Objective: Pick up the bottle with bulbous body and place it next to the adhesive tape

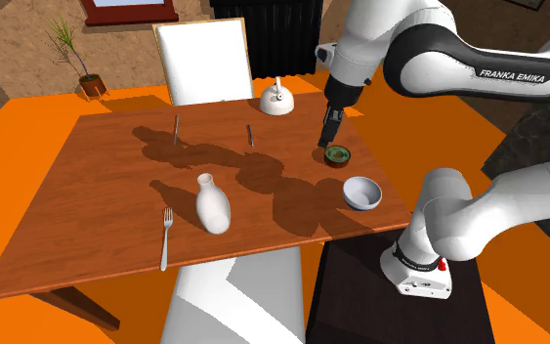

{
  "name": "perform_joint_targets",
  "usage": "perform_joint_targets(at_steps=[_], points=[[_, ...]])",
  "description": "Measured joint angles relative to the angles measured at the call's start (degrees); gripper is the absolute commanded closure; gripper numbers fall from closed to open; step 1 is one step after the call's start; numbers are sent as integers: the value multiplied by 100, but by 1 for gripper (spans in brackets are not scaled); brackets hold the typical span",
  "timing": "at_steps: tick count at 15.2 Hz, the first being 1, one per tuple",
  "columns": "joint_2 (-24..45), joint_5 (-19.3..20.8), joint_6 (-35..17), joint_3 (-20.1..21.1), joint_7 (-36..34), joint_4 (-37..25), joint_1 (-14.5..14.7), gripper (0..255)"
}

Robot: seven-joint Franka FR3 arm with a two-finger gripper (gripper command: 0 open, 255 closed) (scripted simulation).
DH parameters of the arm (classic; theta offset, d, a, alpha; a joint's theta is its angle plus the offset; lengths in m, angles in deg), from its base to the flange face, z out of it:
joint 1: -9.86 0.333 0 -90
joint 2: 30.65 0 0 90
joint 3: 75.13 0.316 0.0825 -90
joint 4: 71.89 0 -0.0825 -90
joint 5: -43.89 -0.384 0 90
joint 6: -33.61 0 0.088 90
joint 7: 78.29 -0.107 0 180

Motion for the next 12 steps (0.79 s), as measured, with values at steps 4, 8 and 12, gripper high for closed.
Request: perform_joint_targets(at_steps=[4, 8, 12], points=[[413, -50, -278, 18, -35, -82, 57, 0], [1210, -148, -737, 54, -88, -328, 160, 0], [2073, -237, -1153, 48, -70, -687, 240, 0]])
